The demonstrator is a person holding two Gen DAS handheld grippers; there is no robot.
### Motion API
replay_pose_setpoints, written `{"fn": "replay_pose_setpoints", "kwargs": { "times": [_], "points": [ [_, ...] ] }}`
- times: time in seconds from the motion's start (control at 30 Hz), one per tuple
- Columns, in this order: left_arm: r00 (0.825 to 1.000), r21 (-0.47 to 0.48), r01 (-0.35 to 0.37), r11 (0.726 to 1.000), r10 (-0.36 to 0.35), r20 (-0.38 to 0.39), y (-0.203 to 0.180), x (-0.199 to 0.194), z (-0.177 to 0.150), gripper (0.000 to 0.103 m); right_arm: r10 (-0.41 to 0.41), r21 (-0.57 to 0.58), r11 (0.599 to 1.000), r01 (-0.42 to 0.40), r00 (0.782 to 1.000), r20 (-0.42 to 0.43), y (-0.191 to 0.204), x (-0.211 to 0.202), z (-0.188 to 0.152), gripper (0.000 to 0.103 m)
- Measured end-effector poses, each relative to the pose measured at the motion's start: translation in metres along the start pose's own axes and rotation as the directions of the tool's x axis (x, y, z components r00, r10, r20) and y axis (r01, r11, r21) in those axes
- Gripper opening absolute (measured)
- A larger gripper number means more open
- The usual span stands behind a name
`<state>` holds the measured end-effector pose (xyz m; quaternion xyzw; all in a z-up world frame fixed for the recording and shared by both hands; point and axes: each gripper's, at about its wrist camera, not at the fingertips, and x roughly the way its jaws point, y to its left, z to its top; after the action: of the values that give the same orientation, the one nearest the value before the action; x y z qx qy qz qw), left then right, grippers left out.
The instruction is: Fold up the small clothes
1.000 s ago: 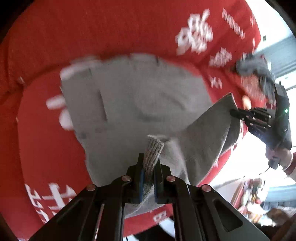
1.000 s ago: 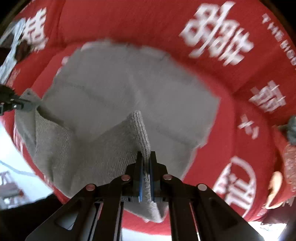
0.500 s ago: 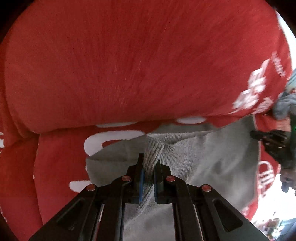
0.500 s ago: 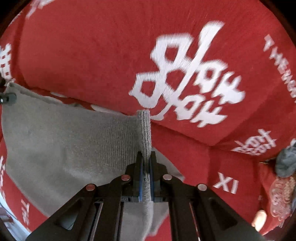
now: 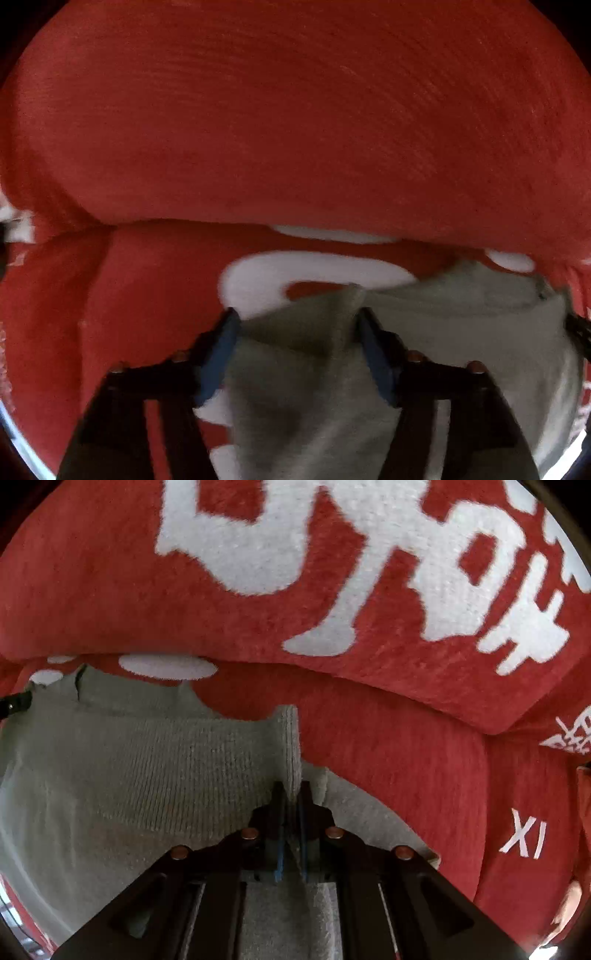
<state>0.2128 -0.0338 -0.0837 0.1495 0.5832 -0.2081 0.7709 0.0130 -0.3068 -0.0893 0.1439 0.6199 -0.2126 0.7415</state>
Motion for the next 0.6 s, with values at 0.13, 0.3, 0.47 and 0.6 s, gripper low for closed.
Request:
{"fn": "replay_pose_setpoints", "kwargs": {
  "times": [0.13, 0.3, 0.47, 0.6],
  "points": [
    [1.0, 0.009, -0.004, 1.0, 0.004, -0.009, 0.013, -0.013, 0.0, 0.067, 0.002, 0.041, 0.999, -0.001, 1.0, -0.015, -0.011, -0.004, 0.0, 0.009],
    [1.0, 0.009, -0.017, 1.0, 0.017, -0.005, 0.027, -0.031, -0.004, 0.067, 0.051, 0.198, 0.979, -0.043, 0.998, -0.037, -0.044, -0.009, -0.008, 0.02],
    [0.983, -0.006, 0.181, 0.983, -0.181, -0.01, 0.03, -0.055, -0.015, 0.067, 0.151, 0.388, 0.91, -0.145, 0.988, 0.016, -0.074, -0.029, -0.031, 0.019],
    [0.921, 0.002, 0.374, 0.927, -0.372, -0.112, 0.006, -0.046, -0.039, 0.067, 0.33, 0.394, 0.854, -0.339, 0.939, 0.091, -0.067, -0.048, -0.053, 0.014]
  ]
}}
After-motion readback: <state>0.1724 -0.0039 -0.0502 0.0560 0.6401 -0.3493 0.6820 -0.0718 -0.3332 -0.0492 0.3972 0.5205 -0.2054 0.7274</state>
